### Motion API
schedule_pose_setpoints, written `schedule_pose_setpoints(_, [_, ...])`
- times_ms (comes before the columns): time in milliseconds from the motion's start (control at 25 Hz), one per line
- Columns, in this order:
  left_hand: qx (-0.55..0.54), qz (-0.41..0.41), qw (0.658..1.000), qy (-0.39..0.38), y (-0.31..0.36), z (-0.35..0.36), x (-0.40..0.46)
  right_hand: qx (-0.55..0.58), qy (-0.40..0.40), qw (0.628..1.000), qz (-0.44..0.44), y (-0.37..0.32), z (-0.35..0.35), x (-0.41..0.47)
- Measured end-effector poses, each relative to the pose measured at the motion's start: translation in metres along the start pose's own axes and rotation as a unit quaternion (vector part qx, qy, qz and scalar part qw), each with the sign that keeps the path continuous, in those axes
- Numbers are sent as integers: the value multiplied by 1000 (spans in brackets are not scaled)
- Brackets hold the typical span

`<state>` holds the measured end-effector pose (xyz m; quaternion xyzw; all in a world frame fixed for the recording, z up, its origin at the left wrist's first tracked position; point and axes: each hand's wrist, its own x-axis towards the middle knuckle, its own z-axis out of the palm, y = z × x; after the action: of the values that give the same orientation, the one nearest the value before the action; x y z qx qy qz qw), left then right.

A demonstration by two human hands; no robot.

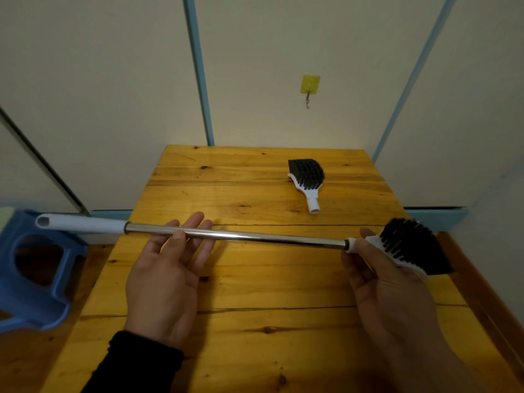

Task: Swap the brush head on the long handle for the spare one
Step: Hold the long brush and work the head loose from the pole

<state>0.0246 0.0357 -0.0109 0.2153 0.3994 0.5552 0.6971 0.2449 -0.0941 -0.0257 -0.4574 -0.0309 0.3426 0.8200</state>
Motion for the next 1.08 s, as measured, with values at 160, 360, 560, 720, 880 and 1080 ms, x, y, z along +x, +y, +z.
schedule_pose_setpoints(160, [8, 2, 1000, 5, -3, -1, 0, 2, 4, 1000, -3, -2, 0, 0])
schedule_pose_setpoints(360, [21, 12, 999, 20, -2, -3, -1, 0, 7, 1000, -12, -4, 1, -1])
schedule_pose_setpoints(560, [17, 41, 999, 7, 0, -2, -1, -4, 8, 1000, -3, -2, 1, 0])
schedule_pose_setpoints(720, [8, 35, 999, -28, 2, 2, -6, 0, 4, 1000, 0, -3, -1, 0])
schedule_pose_setpoints(880, [9, 39, 999, -11, -1, -3, -2, 1, 5, 1000, 1, -2, 0, -1])
schedule_pose_setpoints(1080, [34, 27, 999, 3, -2, -9, 4, 5, 2, 1000, -1, -3, 4, -4])
